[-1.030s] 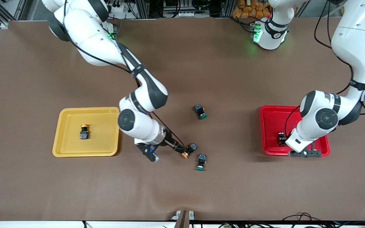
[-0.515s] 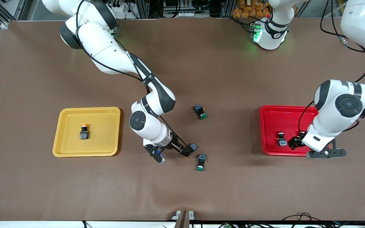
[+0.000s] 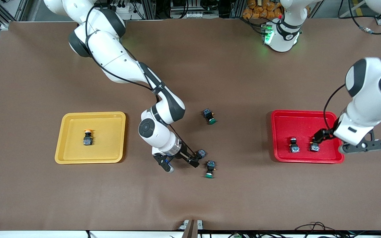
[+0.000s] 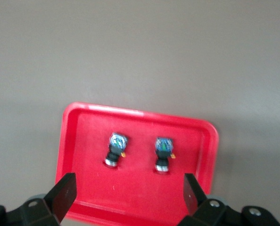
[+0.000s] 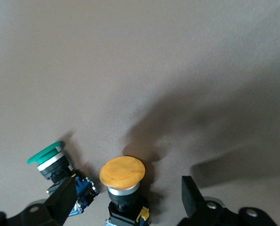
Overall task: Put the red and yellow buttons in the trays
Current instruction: 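Raise the left gripper to rest while the right gripper lifts the yellow button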
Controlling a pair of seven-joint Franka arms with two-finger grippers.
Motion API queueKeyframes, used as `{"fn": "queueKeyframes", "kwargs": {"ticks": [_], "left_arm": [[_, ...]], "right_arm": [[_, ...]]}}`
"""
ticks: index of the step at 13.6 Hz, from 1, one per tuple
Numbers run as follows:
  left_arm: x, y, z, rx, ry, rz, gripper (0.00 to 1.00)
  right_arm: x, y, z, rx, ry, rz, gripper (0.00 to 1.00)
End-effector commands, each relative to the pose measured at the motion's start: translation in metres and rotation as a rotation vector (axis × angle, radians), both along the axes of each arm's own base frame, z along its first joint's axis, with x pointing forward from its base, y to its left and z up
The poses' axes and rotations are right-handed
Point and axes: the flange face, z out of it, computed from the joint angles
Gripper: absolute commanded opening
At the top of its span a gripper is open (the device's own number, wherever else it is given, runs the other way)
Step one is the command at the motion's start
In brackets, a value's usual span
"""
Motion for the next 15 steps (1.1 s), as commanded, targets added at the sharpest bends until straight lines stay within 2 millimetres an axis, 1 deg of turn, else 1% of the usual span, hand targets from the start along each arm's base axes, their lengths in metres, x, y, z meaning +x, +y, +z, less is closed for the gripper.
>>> {"fn": "queueKeyframes", "kwargs": {"ticks": [1,2,3,4,5,7,8,9,10,11,12,13,15], "left_arm": [[-0.031,-0.018,0.045,-0.005,0.028,-0.004,1.0],[-0.041,-0.022,0.059,-0.011,0.043,-0.014,1.0],[-0.051,-0.021,0.075,-0.026,0.053,-0.024,1.0],[-0.06,-0.022,0.09,-0.042,0.057,-0.04,1.0],[-0.071,-0.022,0.104,-0.044,0.065,-0.048,1.0],[-0.089,-0.018,0.134,-0.057,0.049,-0.064,1.0],[-0.098,-0.015,0.149,-0.073,0.042,-0.084,1.0],[-0.107,-0.008,0.16,-0.076,0.041,-0.099,1.0],[-0.116,0.003,0.172,-0.08,0.04,-0.115,1.0],[-0.122,0.014,0.181,-0.082,0.037,-0.134,1.0],[-0.125,0.023,0.192,-0.085,0.018,-0.144,1.0],[-0.126,0.031,0.201,-0.102,0.008,-0.135,1.0],[-0.121,0.032,0.22,-0.125,-0.029,-0.127,1.0]], "right_arm": [[-0.002,0.016,-0.011,0.011,-0.01,-0.016,0.84],[-0.002,0.016,-0.013,-0.006,-0.021,-0.012,0.6],[-0.004,0.018,-0.013,-0.013,-0.024,-0.011,0.43],[-0.004,0.018,-0.014,-0.019,-0.028,-0.007,0.17],[-0.001,0.014,-0.013,-0.037,-0.032,0.003,0.0],[0.003,0.008,-0.002,-0.063,-0.009,0.027,0.0],[0.005,0.002,0.007,-0.078,0.02,0.041,0.0],[0.007,-0.001,0.021,-0.081,0.033,0.064,0.0],[0.013,-0.013,0.03,-0.091,0.069,0.075,0.0],[0.022,-0.034,0.036,-0.097,0.113,0.072,0.0],[0.029,-0.045,0.055,-0.084,0.132,0.08,0.0],[0.036,-0.063,0.065,-0.071,0.164,0.093,0.0],[0.048,-0.098,0.086,-0.043,0.199,0.148,0.0]]}}
